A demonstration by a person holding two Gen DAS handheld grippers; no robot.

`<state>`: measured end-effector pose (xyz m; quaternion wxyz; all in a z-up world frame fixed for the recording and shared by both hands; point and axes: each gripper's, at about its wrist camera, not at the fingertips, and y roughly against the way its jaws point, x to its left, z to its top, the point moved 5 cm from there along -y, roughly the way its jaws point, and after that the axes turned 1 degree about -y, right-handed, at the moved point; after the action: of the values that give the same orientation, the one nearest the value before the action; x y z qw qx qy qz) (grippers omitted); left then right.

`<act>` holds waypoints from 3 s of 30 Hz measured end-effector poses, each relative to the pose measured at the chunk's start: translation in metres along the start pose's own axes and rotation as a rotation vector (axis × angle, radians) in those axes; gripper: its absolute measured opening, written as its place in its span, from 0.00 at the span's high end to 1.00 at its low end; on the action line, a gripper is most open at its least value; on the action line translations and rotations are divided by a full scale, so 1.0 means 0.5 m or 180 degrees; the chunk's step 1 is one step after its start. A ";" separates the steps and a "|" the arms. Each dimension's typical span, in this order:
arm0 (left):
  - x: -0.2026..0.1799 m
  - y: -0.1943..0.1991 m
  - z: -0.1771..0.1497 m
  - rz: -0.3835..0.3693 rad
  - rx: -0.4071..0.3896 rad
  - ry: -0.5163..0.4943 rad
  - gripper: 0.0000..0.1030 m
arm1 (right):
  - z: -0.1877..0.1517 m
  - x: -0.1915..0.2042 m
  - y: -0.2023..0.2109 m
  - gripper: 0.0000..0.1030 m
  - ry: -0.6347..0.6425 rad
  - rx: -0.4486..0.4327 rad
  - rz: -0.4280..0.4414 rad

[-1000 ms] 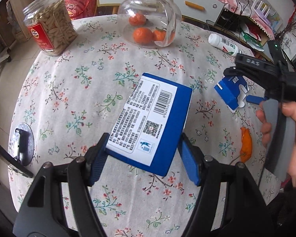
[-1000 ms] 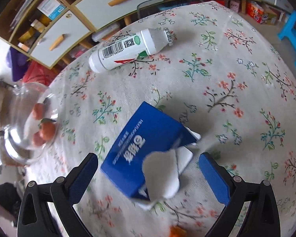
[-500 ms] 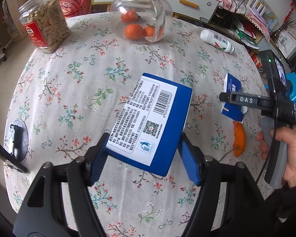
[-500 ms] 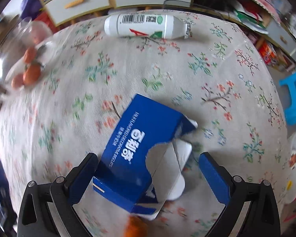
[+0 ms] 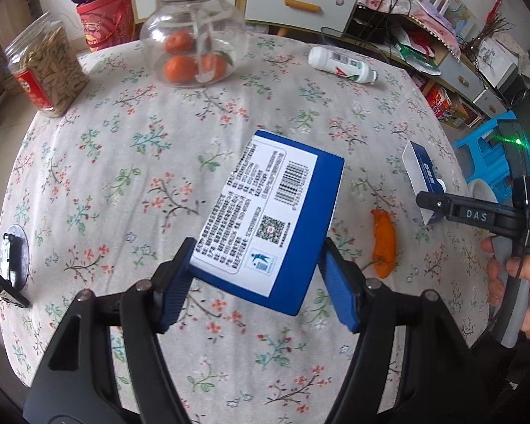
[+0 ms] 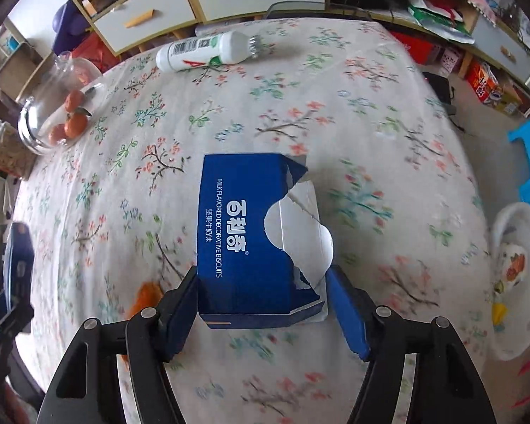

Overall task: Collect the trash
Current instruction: 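Grasp the second blue biscuit box with the right gripper while the left holds its box, then drop the right gripper's box into the bucket while the left carries and drops its box, then move the left gripper to the table and grasp the orange carrot toy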

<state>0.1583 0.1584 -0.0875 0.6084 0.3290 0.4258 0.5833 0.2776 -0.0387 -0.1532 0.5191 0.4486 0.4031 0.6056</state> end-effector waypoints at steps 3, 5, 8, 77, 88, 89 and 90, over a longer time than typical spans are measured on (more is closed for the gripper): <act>-0.032 0.006 0.003 -0.0046 -0.0029 -0.0065 0.33 | -0.014 -0.018 0.038 0.31 0.0023 -0.0039 0.0008; -0.051 0.012 0.006 -0.0067 -0.0061 -0.0095 0.33 | -0.026 -0.037 0.056 0.31 0.0025 -0.0074 0.0031; -0.085 0.018 0.014 -0.0116 -0.0107 -0.0138 0.33 | -0.029 -0.057 0.077 0.31 -0.0026 -0.0130 0.0071; -0.748 -0.163 -0.005 -0.0901 -0.0438 -0.1625 0.09 | -0.271 -0.714 0.283 0.16 -0.1282 -0.0462 -0.0419; -0.617 -0.128 -0.018 -0.0588 -0.0344 -0.1361 0.09 | -0.248 -0.640 0.279 0.16 -0.1090 -0.0474 -0.0361; -0.603 -0.121 -0.021 -0.0562 -0.0352 -0.1332 0.08 | -0.245 -0.628 0.278 0.16 -0.1062 -0.0472 -0.0352; -0.585 -0.113 -0.022 -0.0518 -0.0363 -0.1301 0.07 | -0.242 -0.617 0.277 0.16 -0.1041 -0.0472 -0.0340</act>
<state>0.1851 -0.1383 -0.1036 0.7448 0.3700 0.2852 0.4765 0.1421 -0.3660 -0.0928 0.6408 0.4795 0.2908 0.5242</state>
